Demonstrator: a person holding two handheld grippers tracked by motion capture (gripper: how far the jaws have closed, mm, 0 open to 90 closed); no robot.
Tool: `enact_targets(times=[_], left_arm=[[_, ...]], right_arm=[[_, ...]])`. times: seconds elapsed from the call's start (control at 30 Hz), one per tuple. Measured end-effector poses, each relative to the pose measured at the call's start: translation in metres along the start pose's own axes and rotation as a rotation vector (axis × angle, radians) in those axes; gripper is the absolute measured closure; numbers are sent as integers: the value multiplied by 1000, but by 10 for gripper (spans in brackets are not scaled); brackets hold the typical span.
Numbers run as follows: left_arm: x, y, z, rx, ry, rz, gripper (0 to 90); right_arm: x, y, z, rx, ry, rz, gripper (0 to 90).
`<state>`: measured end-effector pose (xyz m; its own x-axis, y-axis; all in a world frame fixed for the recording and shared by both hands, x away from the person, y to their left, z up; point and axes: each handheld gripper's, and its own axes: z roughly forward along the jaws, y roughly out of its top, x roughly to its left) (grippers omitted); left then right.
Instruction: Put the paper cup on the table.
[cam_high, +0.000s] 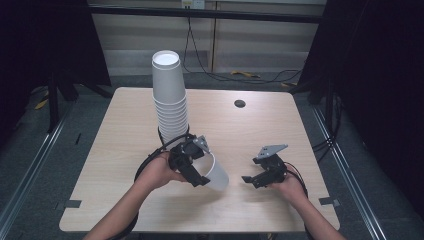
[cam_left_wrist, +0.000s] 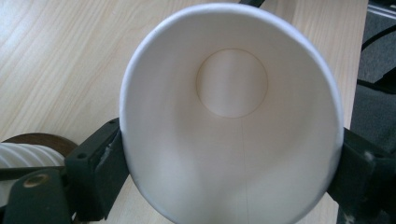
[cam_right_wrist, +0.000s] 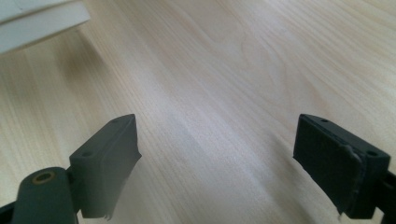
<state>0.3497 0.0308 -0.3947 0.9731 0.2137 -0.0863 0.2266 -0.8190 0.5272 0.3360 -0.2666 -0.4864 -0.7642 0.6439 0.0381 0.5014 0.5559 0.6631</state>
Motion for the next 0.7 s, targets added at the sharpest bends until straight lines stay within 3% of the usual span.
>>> enact_targets(times=[0.3, 0.4, 0.47, 0.7], left_arm=[[-3, 3, 1, 67, 15, 15, 120], [-3, 4, 3, 91, 20, 36, 119], [-4, 4, 4, 83, 11, 24, 117], [-5, 4, 6, 119, 17, 42, 113]], right_arm=[[0, -11, 8, -16, -51, 3, 134], [-1, -12, 8, -25, -57, 11, 131], [-2, -13, 9, -34, -52, 6, 127], [-1, -16, 9, -60, -65, 11, 117]])
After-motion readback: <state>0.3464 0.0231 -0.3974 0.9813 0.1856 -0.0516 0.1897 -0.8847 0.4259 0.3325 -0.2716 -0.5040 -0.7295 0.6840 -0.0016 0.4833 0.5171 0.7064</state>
